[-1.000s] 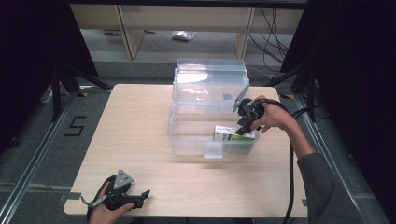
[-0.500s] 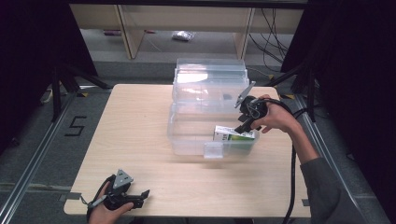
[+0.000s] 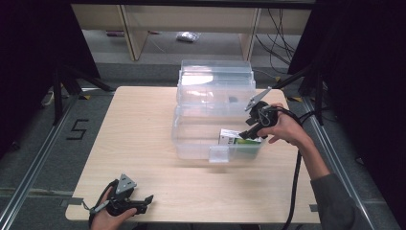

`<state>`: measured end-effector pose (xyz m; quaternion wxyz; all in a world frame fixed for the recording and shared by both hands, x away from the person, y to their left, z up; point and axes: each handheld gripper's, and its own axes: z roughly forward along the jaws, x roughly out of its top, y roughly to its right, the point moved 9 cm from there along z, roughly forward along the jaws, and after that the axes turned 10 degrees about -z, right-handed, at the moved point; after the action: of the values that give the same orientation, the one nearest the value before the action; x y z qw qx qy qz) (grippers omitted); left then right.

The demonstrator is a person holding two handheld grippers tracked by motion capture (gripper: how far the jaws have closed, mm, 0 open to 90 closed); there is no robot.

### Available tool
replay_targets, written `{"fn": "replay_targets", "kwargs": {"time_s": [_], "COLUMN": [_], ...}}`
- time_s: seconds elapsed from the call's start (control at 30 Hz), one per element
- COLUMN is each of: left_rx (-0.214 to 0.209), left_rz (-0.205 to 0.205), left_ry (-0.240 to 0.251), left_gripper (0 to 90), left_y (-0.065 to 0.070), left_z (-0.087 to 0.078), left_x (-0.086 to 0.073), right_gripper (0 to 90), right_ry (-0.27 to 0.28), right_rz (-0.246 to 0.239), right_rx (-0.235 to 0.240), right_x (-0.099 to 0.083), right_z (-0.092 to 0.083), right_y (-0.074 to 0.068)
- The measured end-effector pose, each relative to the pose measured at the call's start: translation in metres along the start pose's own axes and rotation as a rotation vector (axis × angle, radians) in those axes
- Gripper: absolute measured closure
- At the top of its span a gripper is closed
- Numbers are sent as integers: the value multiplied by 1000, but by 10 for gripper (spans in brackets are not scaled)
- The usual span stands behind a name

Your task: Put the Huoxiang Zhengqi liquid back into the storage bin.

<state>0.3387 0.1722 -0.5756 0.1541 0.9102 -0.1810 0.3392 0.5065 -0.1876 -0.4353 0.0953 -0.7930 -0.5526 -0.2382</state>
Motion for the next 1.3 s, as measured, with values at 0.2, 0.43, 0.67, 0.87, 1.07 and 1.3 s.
{"fn": "replay_targets", "kwargs": {"time_s": [0.2, 0.43, 0.67, 0.87, 1.07, 1.3], "left_rx": [14, 9, 8, 15, 7, 13], "left_rz": [-12, 9, 5, -5, -7, 4], "left_ry": [19, -6, 0, 6, 17, 6], "left_gripper": [156, 156, 156, 156, 156, 156], "left_y": [0, -1, -1, -1, 0, -1], "left_z": [2, 0, 0, 0, 1, 0], "left_x": [1, -1, 0, 0, 1, 0], "right_gripper": [336, 315, 284, 272, 258, 246], "right_ry": [73, 128, 177, 199, 209, 254], "right_rz": [40, 110, 151, 165, 189, 221], "right_rx": [-18, -36, -51, -66, -72, -109], "right_x": [-4, -6, -8, -8, -11, -15], "right_z": [-6, -3, -1, 1, -1, -1], "right_y": [-10, -22, -28, -35, -40, -44]}}
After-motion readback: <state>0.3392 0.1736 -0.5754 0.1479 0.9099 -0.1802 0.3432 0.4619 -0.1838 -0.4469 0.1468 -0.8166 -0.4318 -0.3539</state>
